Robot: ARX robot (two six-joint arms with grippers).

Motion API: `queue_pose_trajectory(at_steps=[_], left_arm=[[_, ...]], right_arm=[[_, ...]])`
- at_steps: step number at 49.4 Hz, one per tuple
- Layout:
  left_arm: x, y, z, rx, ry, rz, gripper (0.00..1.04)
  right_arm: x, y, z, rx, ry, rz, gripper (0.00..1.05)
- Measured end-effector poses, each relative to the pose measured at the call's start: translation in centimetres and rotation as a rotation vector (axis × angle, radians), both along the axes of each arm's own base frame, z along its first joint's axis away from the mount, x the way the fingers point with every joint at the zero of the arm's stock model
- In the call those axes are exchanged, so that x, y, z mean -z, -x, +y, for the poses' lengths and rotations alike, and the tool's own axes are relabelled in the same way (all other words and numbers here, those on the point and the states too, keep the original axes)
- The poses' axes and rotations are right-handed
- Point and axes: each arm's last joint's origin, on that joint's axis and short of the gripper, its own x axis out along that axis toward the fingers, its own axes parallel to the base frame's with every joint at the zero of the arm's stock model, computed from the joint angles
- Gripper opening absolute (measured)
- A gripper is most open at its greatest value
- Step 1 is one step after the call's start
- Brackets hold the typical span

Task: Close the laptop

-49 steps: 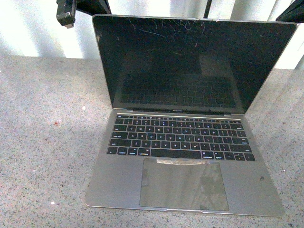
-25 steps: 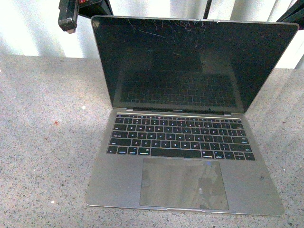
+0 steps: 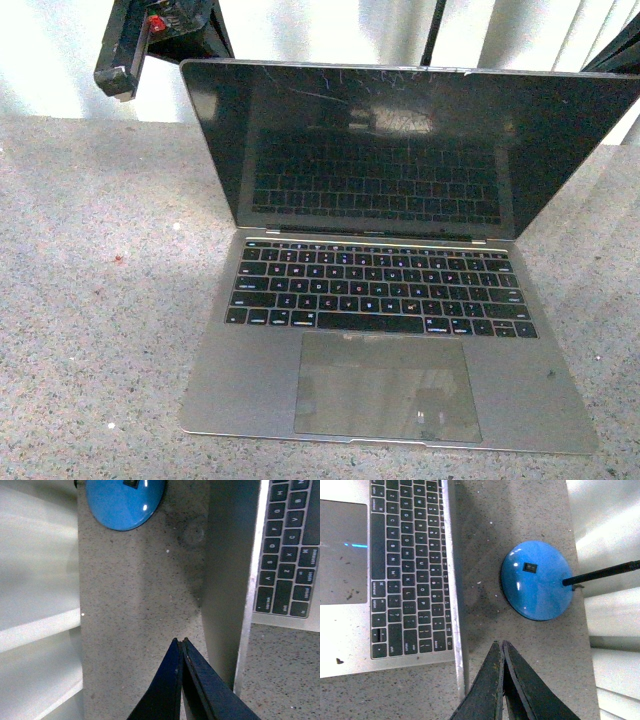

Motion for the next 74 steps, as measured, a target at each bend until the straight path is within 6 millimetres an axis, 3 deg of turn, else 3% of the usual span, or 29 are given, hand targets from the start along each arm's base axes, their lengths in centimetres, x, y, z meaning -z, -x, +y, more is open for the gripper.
queue_pose_trajectory(at_steps=[22,47,74], left_arm=[[2.0,2.7,0.0,0.035,-0.005,0.059,0.04],[4.2,5.8,1.3,0.058,0.008,0.079,0.04],[7.4,8.1,0.5,0.083,0.063,0.108,0.04]], right_arm=[[1.0,2.4,-0.6,0.068,-0.016,0.141,0.03],[5.0,4.8,-0.2,0.096,-0.047,0.249,0.03],[7.8,6.3,0.8,0.089,-0.068,0.279,0.03]])
